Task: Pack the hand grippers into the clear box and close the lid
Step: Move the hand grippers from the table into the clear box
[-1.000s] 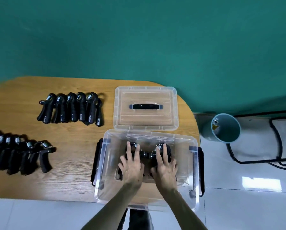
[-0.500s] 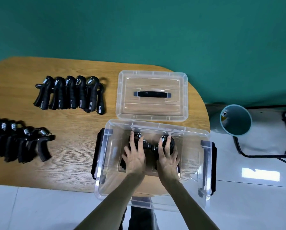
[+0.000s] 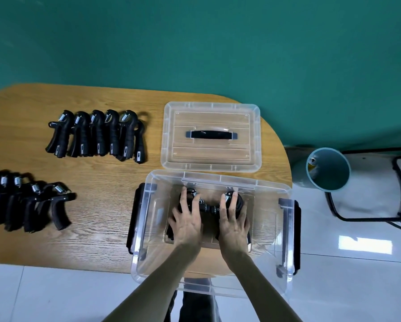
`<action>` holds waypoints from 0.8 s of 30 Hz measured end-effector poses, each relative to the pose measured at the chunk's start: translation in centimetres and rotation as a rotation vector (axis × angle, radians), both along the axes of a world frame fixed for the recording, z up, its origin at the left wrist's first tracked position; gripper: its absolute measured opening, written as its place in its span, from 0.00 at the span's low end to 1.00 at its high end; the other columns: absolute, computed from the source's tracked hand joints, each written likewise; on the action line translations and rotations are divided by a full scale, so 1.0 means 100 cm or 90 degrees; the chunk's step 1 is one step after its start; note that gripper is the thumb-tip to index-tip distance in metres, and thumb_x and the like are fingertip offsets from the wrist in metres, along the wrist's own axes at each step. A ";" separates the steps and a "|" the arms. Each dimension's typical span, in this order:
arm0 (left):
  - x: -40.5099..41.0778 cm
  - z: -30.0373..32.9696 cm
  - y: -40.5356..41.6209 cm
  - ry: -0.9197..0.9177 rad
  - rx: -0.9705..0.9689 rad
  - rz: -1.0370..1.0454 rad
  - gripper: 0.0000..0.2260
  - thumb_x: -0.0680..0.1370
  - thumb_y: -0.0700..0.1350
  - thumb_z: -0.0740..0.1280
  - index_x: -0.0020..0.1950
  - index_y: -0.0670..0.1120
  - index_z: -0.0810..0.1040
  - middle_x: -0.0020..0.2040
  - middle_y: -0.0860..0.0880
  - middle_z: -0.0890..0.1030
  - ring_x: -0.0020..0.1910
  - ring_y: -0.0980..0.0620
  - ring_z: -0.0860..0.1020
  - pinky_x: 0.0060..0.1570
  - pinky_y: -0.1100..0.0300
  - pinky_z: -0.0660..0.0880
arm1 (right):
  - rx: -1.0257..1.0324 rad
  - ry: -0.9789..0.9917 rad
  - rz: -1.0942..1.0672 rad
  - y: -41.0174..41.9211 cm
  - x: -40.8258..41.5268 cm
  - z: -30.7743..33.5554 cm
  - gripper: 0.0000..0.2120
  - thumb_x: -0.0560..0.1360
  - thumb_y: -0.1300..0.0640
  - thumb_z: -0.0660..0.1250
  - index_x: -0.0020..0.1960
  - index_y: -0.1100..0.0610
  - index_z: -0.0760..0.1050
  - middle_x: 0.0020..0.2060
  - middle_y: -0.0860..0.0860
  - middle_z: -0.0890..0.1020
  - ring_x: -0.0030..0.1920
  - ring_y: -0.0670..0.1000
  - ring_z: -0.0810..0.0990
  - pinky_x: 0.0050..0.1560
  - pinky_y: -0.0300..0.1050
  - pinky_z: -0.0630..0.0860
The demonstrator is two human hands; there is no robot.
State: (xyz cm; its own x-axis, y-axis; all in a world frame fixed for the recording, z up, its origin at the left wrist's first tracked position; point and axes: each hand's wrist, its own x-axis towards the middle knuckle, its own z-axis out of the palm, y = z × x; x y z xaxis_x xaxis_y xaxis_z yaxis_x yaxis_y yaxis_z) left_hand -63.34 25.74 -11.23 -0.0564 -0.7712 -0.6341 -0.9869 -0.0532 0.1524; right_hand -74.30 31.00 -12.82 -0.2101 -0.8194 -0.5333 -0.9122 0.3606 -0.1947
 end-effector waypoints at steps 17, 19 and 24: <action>-0.003 0.130 -0.029 0.010 -0.155 -0.172 0.22 0.84 0.52 0.52 0.77 0.46 0.60 0.72 0.45 0.71 0.70 0.46 0.70 0.71 0.50 0.65 | -0.225 0.108 0.070 -0.040 -0.005 0.119 0.11 0.73 0.59 0.60 0.54 0.58 0.71 0.46 0.59 0.75 0.42 0.61 0.78 0.37 0.56 0.79; -0.001 0.157 -0.037 -0.005 -0.215 -0.222 0.20 0.84 0.52 0.52 0.74 0.46 0.64 0.67 0.45 0.76 0.65 0.46 0.74 0.67 0.50 0.67 | -0.219 0.102 0.095 -0.046 -0.005 0.145 0.11 0.72 0.59 0.60 0.54 0.57 0.71 0.46 0.57 0.74 0.41 0.60 0.78 0.37 0.55 0.79; 0.008 0.214 -0.061 -0.014 -0.300 -0.243 0.18 0.84 0.50 0.51 0.73 0.45 0.64 0.61 0.46 0.80 0.56 0.48 0.80 0.53 0.56 0.75 | -0.215 0.070 0.141 -0.070 -0.007 0.209 0.18 0.74 0.52 0.69 0.61 0.56 0.71 0.52 0.55 0.75 0.48 0.58 0.77 0.44 0.53 0.79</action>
State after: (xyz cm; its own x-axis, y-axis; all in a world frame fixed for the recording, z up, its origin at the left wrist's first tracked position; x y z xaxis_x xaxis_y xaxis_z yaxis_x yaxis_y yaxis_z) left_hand -62.51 19.61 10.18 -0.3743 -0.8974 -0.2334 -0.9264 0.3729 0.0522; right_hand -75.03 24.02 8.07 -0.0498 -0.9764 -0.2103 -0.9825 0.0857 -0.1654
